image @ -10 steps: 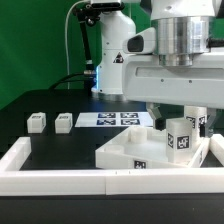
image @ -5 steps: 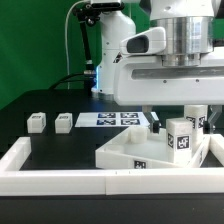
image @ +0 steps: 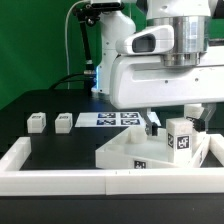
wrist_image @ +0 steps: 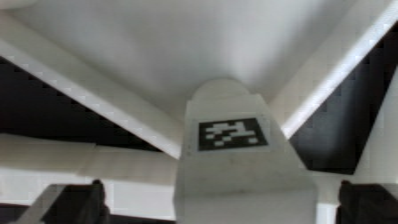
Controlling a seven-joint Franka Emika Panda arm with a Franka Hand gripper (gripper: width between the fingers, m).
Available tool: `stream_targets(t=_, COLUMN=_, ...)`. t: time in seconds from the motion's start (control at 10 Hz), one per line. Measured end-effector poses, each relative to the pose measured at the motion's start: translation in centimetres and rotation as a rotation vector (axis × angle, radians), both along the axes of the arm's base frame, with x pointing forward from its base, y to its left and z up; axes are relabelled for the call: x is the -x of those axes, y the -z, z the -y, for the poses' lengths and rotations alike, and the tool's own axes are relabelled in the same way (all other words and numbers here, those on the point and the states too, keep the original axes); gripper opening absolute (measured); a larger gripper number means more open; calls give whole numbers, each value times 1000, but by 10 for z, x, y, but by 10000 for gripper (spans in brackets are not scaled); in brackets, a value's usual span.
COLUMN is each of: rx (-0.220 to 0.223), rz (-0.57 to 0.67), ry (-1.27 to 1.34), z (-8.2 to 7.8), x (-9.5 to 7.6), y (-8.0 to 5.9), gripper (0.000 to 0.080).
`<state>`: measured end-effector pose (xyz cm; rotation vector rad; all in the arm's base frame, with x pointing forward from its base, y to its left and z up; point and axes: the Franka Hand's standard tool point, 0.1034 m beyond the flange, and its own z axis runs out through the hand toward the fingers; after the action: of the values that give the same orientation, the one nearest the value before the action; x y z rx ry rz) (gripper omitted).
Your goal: Assemble square table
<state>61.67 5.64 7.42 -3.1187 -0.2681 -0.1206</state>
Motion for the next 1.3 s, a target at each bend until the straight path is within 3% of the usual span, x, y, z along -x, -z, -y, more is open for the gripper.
stream_targets(t=0.3, rx=11, rz=3, ry=-29, z=1, x=0, y=0, gripper=625)
stream_targets(t=0.4, rx=11, rz=3, ry=-29, z=1, x=0, y=0, gripper=454)
stream_targets(t=0.5, rx=11, rz=2, ry=-29, z=1, x=0, y=0, gripper=454)
stream_targets(t=0.6, rx=11, rz=2, ry=-29, z=1, x=0, y=0, gripper=290)
stream_targets(t=1.0, rx=6, rz=2, ry=13, z=1, x=0, y=0, gripper=291)
stream_targets(t=1.3, rx=-13, rz=-1, ry=233, z=1, x=0, y=0, gripper=291)
